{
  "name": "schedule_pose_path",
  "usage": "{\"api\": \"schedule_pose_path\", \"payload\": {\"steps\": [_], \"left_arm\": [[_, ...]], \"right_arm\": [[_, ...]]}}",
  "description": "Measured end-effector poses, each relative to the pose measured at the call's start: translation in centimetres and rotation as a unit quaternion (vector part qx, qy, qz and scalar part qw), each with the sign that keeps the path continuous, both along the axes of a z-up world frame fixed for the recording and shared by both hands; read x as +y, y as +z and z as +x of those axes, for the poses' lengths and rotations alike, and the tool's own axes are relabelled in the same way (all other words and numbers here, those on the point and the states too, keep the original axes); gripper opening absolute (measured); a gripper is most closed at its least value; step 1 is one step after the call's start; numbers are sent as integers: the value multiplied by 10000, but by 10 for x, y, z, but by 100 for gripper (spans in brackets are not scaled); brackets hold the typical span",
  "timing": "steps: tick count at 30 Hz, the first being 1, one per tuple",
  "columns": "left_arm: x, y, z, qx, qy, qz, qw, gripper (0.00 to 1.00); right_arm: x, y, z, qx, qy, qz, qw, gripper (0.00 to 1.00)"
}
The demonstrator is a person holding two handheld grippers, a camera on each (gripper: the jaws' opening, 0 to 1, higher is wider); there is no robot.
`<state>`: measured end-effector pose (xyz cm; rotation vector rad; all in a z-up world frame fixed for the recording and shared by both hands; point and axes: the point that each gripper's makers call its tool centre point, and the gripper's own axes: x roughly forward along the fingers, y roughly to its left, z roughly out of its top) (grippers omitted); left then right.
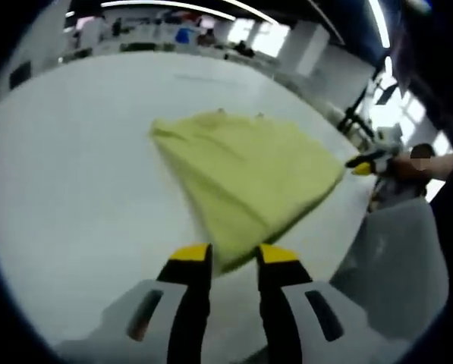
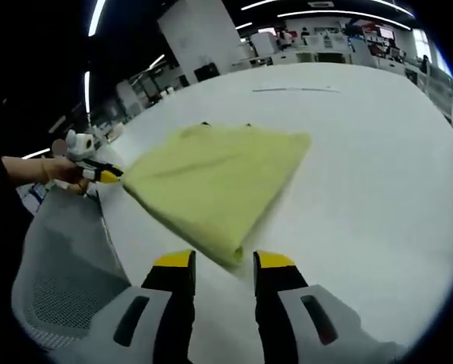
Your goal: Fold the garment on the visible template until the final outline fits inside the template.
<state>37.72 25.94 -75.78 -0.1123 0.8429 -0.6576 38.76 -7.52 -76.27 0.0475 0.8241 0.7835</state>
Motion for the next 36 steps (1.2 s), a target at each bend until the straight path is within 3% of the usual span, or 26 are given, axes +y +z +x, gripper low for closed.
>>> {"api": "schedule_pose_path", "payload": {"steps": [15, 28, 36], "left_arm": [[-1, -2, -2, 71, -51, -19, 10000, 11], [1, -2, 1, 93, -56, -42, 9999, 3], [2, -3, 2, 162, -105, -64, 9998, 0]], "right_arm": [[1, -6, -1, 33, -36, 67, 10000, 20], [6, -9, 6, 22, -70, 67, 10000, 3], [6, -9, 6, -18, 35, 19, 10000, 2]]}}
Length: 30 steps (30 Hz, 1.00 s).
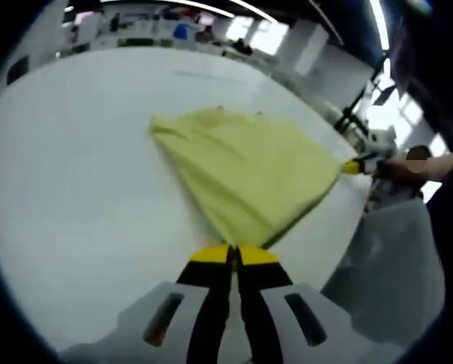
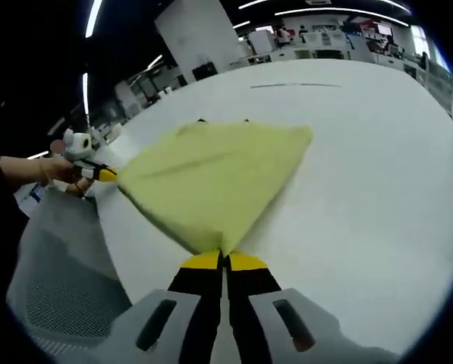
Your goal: Fold the garment on the visible template until the final outline fits inside the template.
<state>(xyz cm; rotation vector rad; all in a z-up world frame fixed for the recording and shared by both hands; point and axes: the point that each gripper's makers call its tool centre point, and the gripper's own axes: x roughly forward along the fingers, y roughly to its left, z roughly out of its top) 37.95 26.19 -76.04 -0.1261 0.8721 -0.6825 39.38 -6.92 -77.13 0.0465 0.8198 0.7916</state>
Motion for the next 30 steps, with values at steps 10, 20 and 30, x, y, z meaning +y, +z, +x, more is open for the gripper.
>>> {"api": "schedule_pose_path", "payload": {"steps": [10, 20, 30], "left_arm": [[11, 1, 3, 106, -10, 121, 9999, 0], [16, 4, 3, 151, -115, 286, 9994, 0], [16, -12, -12, 410, 16, 312, 9987, 0]], "right_arm": [[-7, 4, 4, -204, 351, -225, 9989, 1], [-13, 11, 7, -291, 444, -293, 9982, 1], [-14, -7, -4, -82, 298, -377, 9988, 1]]}}
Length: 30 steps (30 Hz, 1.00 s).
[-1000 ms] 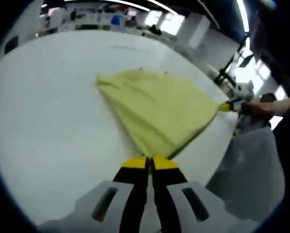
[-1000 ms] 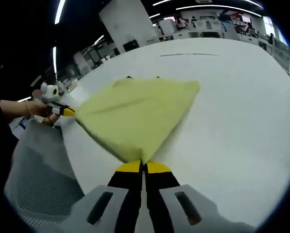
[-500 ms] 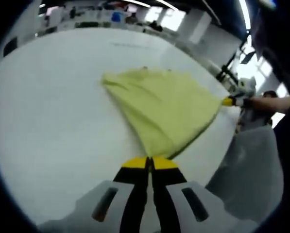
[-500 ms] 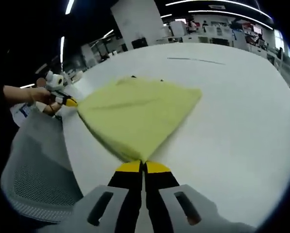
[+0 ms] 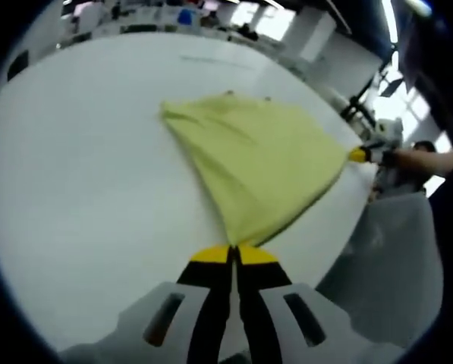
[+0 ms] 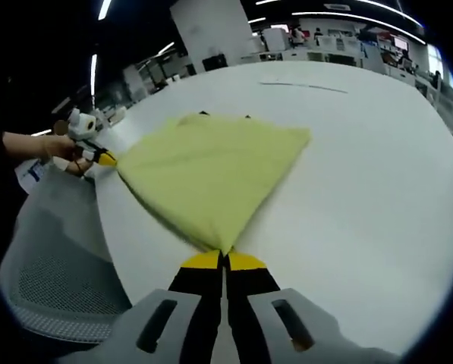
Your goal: Fold the garment on the visible template until the final outline fits inside the template.
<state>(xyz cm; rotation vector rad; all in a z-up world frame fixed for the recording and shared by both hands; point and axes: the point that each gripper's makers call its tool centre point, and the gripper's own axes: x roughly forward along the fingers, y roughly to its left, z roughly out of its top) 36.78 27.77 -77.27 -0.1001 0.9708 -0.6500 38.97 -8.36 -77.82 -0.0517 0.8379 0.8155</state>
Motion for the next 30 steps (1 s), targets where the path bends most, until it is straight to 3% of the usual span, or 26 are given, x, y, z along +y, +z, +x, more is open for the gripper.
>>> {"api": "schedule_pose_path", "payload": {"steps": [15, 30], "left_arm": [[3, -2, 2, 24, 4, 65, 10000, 0], [2, -3, 0, 73, -63, 89, 9999, 0]], "right_arm": [[-1, -4, -10, 103, -80, 31, 9999, 1], [2, -1, -22, -160, 399, 29, 9991, 1]]}}
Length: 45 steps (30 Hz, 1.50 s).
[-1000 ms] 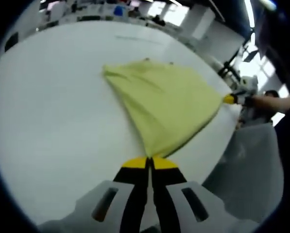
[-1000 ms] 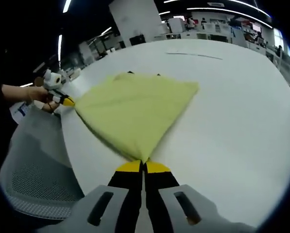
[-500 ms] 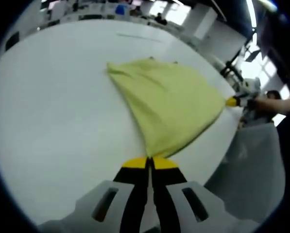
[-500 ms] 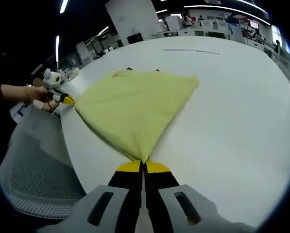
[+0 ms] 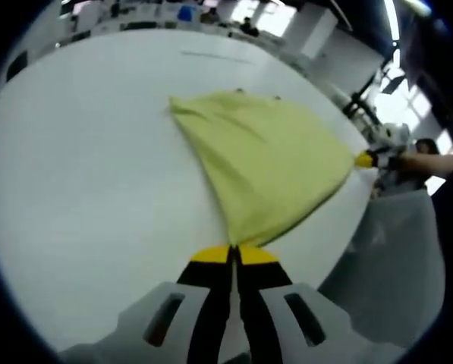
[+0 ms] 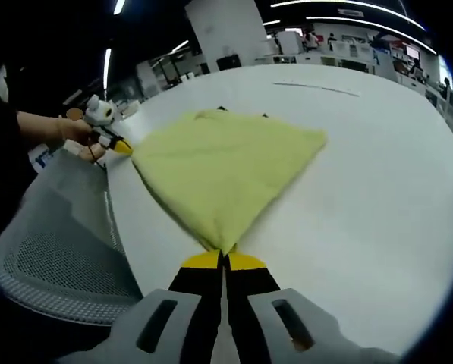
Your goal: Fold the garment on the visible template until the final outline fits inside the template.
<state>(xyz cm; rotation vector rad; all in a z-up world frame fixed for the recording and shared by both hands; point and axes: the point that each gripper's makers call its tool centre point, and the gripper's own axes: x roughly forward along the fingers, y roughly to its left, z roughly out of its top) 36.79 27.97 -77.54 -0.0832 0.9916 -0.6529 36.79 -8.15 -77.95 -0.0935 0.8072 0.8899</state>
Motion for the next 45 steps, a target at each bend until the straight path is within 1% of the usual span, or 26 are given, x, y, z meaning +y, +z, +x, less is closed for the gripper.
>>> {"api": "schedule_pose_path", "payload": {"steps": [10, 13, 15, 16, 17, 19, 23, 24, 26, 27, 28, 29, 32, 33, 35, 37, 38, 39, 40, 41, 44, 45], "left_arm": [[2, 1, -2, 18, -16, -1, 10000, 0], [3, 1, -5, 79, 26, -24, 10000, 0], [6, 0, -7, 120, 28, 86, 9999, 0], [14, -4, -10, 190, 27, 300, 9994, 0], [10, -1, -9, 108, 21, 154, 9998, 0], [14, 0, -11, 134, 107, 194, 9997, 0], [19, 7, -11, 11, 182, 241, 9995, 0], [21, 12, -9, -48, 250, 213, 9994, 3], [23, 19, -5, -142, 332, 213, 9991, 7], [25, 26, -1, -262, 393, 219, 9986, 10], [26, 28, -1, -284, 398, 221, 9986, 11], [28, 37, 2, -432, 431, 246, 9978, 12], [30, 51, 6, -649, 517, 236, 9963, 18], [30, 55, 7, -721, 554, 228, 9956, 21], [35, 69, 10, -959, 688, 263, 9927, 28], [37, 78, 10, -1070, 784, 272, 9908, 37], [39, 85, 11, -1173, 832, 282, 9892, 41], [38, 90, 9, -1232, 807, 268, 9887, 45], [38, 95, 8, -1286, 810, 280, 9880, 47], [39, 103, 8, -1411, 858, 324, 9857, 49], [38, 120, 5, -1577, 998, 223, 9822, 56], [38, 127, 4, -1659, 1048, 200, 9804, 60]], "right_arm": [[-1, 1, 0, 47, -65, -31, 10000, 2], [-4, 2, 0, 42, -81, -84, 9999, 2], [-8, 4, -1, 14, -121, -108, 9999, 2], [-10, 5, -1, 17, -152, -101, 9998, 2], [-14, 7, -1, -13, -208, -130, 9997, 1], [-22, 8, -1, -25, -311, -191, 9993, 1], [-31, 19, 2, -131, -549, -145, 9983, 1], [-34, 28, 4, -273, -640, -102, 9975, 2], [-35, 35, 6, -339, -703, -69, 9969, 6], [-37, 45, 9, -479, -788, -65, 9957, 9], [-38, 47, 10, -507, -797, -62, 9955, 11], [-39, 55, 11, -583, -847, -37, 9947, 12], [-40, 75, 16, -824, -977, 58, 9918, 17], [-40, 80, 17, -886, -1001, 98, 9910, 19], [-40, 94, 19, -992, -1105, 185, 9887, 26], [-38, 106, 20, -1126, -1129, 224, 9870, 31], [-38, 110, 21, -1163, -1150, 236, 9863, 33], [-38, 115, 21, -1219, -1169, 262, 9853, 36], [-37, 120, 21, -1257, -1180, 302, 9846, 39], [-36, 126, 21, -1306, -1196, 368, 9835, 42], [-34, 140, 18, -1440, -1222, 442, 9810, 46], [-33, 146, 17, -1475, -1235, 515, 9800, 48]]}}
